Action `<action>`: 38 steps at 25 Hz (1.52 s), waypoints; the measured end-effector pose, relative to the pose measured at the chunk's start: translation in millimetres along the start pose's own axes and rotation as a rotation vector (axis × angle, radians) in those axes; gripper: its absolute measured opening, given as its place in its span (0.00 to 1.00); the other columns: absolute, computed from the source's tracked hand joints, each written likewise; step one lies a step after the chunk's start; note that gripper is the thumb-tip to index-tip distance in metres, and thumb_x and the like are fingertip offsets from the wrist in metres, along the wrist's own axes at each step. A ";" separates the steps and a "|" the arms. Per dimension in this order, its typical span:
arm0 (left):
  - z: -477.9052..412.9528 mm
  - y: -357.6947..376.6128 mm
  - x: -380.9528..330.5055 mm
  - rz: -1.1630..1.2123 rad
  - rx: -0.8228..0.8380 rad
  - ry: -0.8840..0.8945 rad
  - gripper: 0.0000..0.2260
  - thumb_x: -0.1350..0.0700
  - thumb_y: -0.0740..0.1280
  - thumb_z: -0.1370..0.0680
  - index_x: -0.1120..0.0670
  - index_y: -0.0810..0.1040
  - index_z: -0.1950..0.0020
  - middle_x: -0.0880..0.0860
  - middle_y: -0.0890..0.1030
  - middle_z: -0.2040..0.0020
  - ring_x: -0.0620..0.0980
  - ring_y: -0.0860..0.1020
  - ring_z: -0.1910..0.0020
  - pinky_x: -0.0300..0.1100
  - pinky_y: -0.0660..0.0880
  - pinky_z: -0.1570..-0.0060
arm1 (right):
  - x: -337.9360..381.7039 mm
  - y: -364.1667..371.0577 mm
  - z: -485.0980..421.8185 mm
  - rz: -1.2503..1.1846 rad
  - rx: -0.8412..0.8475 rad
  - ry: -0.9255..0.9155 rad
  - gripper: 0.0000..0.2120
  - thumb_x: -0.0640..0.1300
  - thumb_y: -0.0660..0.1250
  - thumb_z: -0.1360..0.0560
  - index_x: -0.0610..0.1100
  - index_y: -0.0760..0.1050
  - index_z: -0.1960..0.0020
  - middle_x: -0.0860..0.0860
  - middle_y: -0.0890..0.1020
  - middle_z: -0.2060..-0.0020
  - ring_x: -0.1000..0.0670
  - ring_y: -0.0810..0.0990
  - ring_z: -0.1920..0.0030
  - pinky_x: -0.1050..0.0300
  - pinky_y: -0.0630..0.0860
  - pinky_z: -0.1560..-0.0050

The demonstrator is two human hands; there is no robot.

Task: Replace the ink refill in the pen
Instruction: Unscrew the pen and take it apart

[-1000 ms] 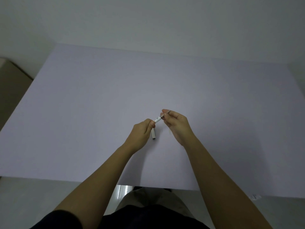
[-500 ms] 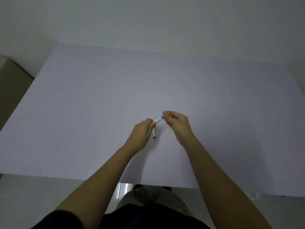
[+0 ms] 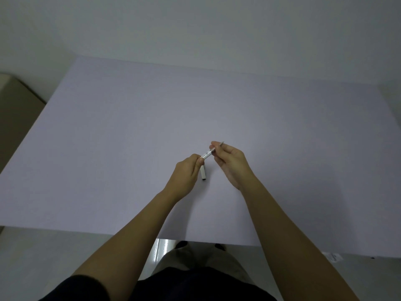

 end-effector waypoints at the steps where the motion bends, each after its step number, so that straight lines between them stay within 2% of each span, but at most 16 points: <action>1: 0.2 -0.3 -0.6 0.000 0.001 0.001 0.14 0.50 0.51 0.18 0.56 0.73 0.51 0.44 0.70 0.68 0.43 0.67 0.70 0.30 0.67 0.69 | 0.0 1.9 0.7 0.068 -0.022 0.002 0.04 0.45 0.67 0.25 0.47 0.80 0.52 0.52 0.82 0.55 0.56 0.80 0.49 0.60 0.74 0.41; 4: 0.5 -1.1 -1.2 0.022 0.006 -0.004 0.14 0.50 0.52 0.18 0.55 0.73 0.51 0.44 0.70 0.68 0.43 0.67 0.70 0.30 0.68 0.68 | -2.9 4.3 0.8 0.085 -0.076 -0.003 0.03 0.44 0.68 0.26 0.48 0.80 0.53 0.52 0.83 0.55 0.53 0.80 0.48 0.58 0.75 0.42; 6: 0.7 -2.6 -0.7 0.030 -0.006 -0.012 0.14 0.50 0.52 0.18 0.55 0.73 0.51 0.45 0.70 0.68 0.43 0.67 0.70 0.30 0.68 0.68 | -1.7 4.5 0.8 0.004 0.002 0.020 0.06 0.42 0.64 0.23 0.50 0.78 0.50 0.53 0.82 0.50 0.53 0.78 0.42 0.62 0.72 0.47; 8: 1.3 -4.7 -0.1 0.031 -0.015 -0.011 0.14 0.51 0.52 0.18 0.56 0.74 0.51 0.44 0.70 0.68 0.43 0.67 0.70 0.27 0.67 0.67 | -0.7 6.0 0.7 0.031 0.019 0.040 0.05 0.45 0.64 0.23 0.51 0.78 0.50 0.53 0.81 0.46 0.54 0.76 0.40 0.64 0.70 0.49; 10: 2.3 -5.6 0.2 0.035 -0.010 -0.007 0.14 0.51 0.52 0.18 0.56 0.74 0.51 0.44 0.69 0.68 0.43 0.67 0.70 0.26 0.67 0.67 | -1.3 8.4 0.7 0.078 -0.062 0.044 0.04 0.48 0.68 0.26 0.50 0.79 0.52 0.52 0.82 0.51 0.52 0.77 0.42 0.63 0.71 0.51; 12: 3.3 -5.2 0.2 0.044 -0.005 -0.017 0.14 0.50 0.52 0.18 0.56 0.74 0.51 0.45 0.69 0.68 0.43 0.66 0.71 0.26 0.67 0.67 | -2.5 9.1 -0.2 0.062 -0.103 0.034 0.04 0.46 0.69 0.26 0.47 0.79 0.52 0.53 0.83 0.55 0.52 0.78 0.43 0.63 0.71 0.51; 16: 3.3 -6.4 0.1 0.054 -0.036 -0.038 0.14 0.51 0.52 0.18 0.56 0.74 0.50 0.44 0.69 0.69 0.43 0.66 0.71 0.25 0.66 0.69 | -1.6 10.3 1.1 0.001 -0.008 0.043 0.05 0.47 0.65 0.24 0.52 0.79 0.50 0.56 0.82 0.48 0.56 0.77 0.40 0.63 0.70 0.52; 18: 3.9 -6.8 0.2 0.046 -0.021 -0.028 0.14 0.50 0.52 0.18 0.55 0.74 0.50 0.45 0.69 0.68 0.43 0.66 0.71 0.26 0.67 0.70 | -2.5 13.1 1.9 0.067 -0.066 0.043 0.05 0.50 0.68 0.26 0.51 0.80 0.53 0.55 0.81 0.50 0.54 0.77 0.43 0.63 0.70 0.53; 20: 5.5 -5.9 0.1 0.056 -0.011 -0.029 0.14 0.50 0.52 0.18 0.55 0.74 0.51 0.45 0.69 0.69 0.43 0.66 0.71 0.28 0.67 0.70 | -4.1 14.3 1.0 0.076 -0.120 0.034 0.03 0.48 0.69 0.27 0.49 0.80 0.55 0.53 0.82 0.53 0.52 0.78 0.44 0.63 0.71 0.53; 24: 7.5 -6.7 0.5 0.089 -0.044 -0.055 0.14 0.50 0.52 0.18 0.54 0.74 0.52 0.45 0.68 0.70 0.43 0.65 0.72 0.27 0.67 0.70 | -0.3 14.3 2.3 0.023 -0.018 0.078 0.05 0.48 0.66 0.25 0.51 0.80 0.52 0.58 0.82 0.52 0.57 0.77 0.44 0.61 0.69 0.53; 26: 8.1 -6.9 1.5 0.073 -0.030 -0.051 0.14 0.50 0.52 0.18 0.55 0.73 0.52 0.45 0.68 0.70 0.43 0.65 0.72 0.26 0.66 0.70 | 0.2 14.7 3.2 0.077 -0.087 0.049 0.06 0.49 0.68 0.26 0.50 0.79 0.51 0.58 0.82 0.55 0.59 0.77 0.47 0.61 0.69 0.53; 29: 9.6 -4.8 2.8 0.071 -0.020 -0.052 0.14 0.50 0.52 0.18 0.55 0.74 0.51 0.45 0.69 0.69 0.43 0.66 0.72 0.27 0.66 0.70 | 1.6 14.9 3.6 0.047 -0.176 0.026 0.12 0.44 0.70 0.28 0.47 0.74 0.45 0.54 0.83 0.57 0.58 0.79 0.51 0.61 0.69 0.53; 32: 9.8 -4.5 3.9 0.076 -0.034 -0.061 0.14 0.50 0.52 0.18 0.54 0.73 0.52 0.45 0.69 0.69 0.43 0.66 0.72 0.27 0.66 0.70 | 0.7 16.3 4.6 -0.004 -0.096 0.062 0.17 0.46 0.69 0.27 0.47 0.71 0.40 0.54 0.82 0.51 0.56 0.79 0.47 0.61 0.69 0.54; 33: 9.8 -4.3 4.0 0.076 -0.029 -0.059 0.14 0.49 0.52 0.18 0.54 0.73 0.52 0.45 0.69 0.69 0.43 0.66 0.72 0.27 0.66 0.70 | 0.2 17.0 5.3 0.029 -0.093 0.077 0.16 0.48 0.69 0.27 0.47 0.72 0.41 0.54 0.81 0.50 0.55 0.78 0.46 0.61 0.69 0.54; 36: 12.2 -2.4 4.2 0.068 -0.009 -0.057 0.14 0.49 0.52 0.18 0.53 0.73 0.52 0.45 0.69 0.69 0.43 0.66 0.71 0.26 0.66 0.70 | -2.2 15.8 5.9 0.181 -0.110 0.081 0.08 0.51 0.68 0.27 0.48 0.80 0.54 0.55 0.80 0.57 0.57 0.77 0.51 0.61 0.69 0.53; 38: 13.2 -2.1 4.6 0.075 -0.019 -0.070 0.14 0.49 0.52 0.18 0.53 0.73 0.53 0.45 0.69 0.70 0.43 0.65 0.72 0.27 0.67 0.70 | -2.0 13.1 4.6 0.180 -0.038 0.112 0.07 0.51 0.66 0.25 0.51 0.81 0.54 0.56 0.81 0.53 0.57 0.76 0.49 0.60 0.68 0.56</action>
Point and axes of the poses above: each hand's wrist, its own z-axis away from the middle knuckle, its own y-axis out of the palm, x = y × z, the point moved 1 cm from there along -z, towards the middle knuckle
